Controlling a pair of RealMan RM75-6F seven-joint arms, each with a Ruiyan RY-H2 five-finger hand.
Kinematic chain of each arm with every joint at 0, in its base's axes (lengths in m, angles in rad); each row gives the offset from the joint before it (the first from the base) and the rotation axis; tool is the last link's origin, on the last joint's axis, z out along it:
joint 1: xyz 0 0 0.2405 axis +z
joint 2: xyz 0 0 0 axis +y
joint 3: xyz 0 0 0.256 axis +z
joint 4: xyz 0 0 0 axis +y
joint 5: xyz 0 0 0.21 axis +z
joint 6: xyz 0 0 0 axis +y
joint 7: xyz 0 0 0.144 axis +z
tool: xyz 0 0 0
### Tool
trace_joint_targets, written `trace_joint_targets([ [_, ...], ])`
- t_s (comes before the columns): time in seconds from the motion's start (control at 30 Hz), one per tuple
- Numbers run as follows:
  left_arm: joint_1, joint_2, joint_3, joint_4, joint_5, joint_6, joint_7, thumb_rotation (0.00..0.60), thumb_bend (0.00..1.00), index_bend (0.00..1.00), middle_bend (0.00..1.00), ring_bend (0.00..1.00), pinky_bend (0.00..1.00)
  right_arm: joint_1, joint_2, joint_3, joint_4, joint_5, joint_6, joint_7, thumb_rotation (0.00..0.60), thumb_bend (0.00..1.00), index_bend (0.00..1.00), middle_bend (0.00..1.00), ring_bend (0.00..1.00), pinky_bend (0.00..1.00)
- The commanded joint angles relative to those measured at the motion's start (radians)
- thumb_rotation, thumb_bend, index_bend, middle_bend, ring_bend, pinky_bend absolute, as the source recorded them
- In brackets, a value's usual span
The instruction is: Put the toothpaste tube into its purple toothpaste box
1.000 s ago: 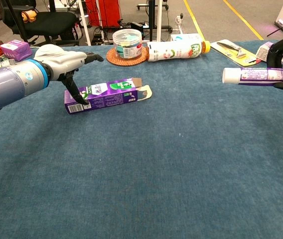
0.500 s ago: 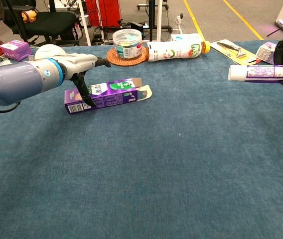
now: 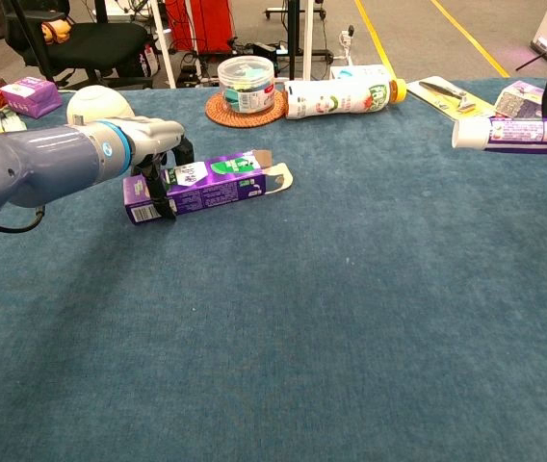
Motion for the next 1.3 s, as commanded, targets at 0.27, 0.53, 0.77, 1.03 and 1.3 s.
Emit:
trace_joint_targets([
  [0.27,0.003,0.018,0.018,-0.018,0.052,0.01,-0.039,0.6,0.16,0.42,0.37,0.35,0.61,-0.003,0.008,-0.001,-0.018,-0.01,0.011,-0.002,0.6,0.55,0.54,0.61,0.54,0.67],
  [0.53,0.105,0.194,0.101,-0.132,0.447,-0.011,-0.284,0.6,0.17,0.43,0.38,0.35,0.61,-0.01,0.012,-0.012,-0.055,-0.039,0.033,-0.013,0.6,0.55,0.55,0.61,0.55,0.67],
  [0.77,0.174,0.377,0.17,-0.243,0.71,0.0,-0.456,0.6,0.19,0.45,0.4,0.35,0.6,-0.014,0.023,-0.02,-0.107,-0.067,0.053,-0.043,0.6,0.56,0.55,0.61,0.55,0.67],
  [1.03,0.204,0.482,0.218,-0.303,0.843,-0.03,-0.575,0.6,0.19,0.45,0.4,0.35,0.6,-0.029,0.075,-0.02,-0.214,-0.077,0.081,-0.137,0.6,0.58,0.55,0.62,0.55,0.68],
  [1.3,0.211,0.457,0.25,-0.271,0.993,-0.038,-0.731,0.6,0.19,0.45,0.4,0.35,0.6,-0.051,0.134,-0.035,-0.353,-0.104,0.107,-0.227,0.6,0.58,0.56,0.62,0.56,0.69],
])
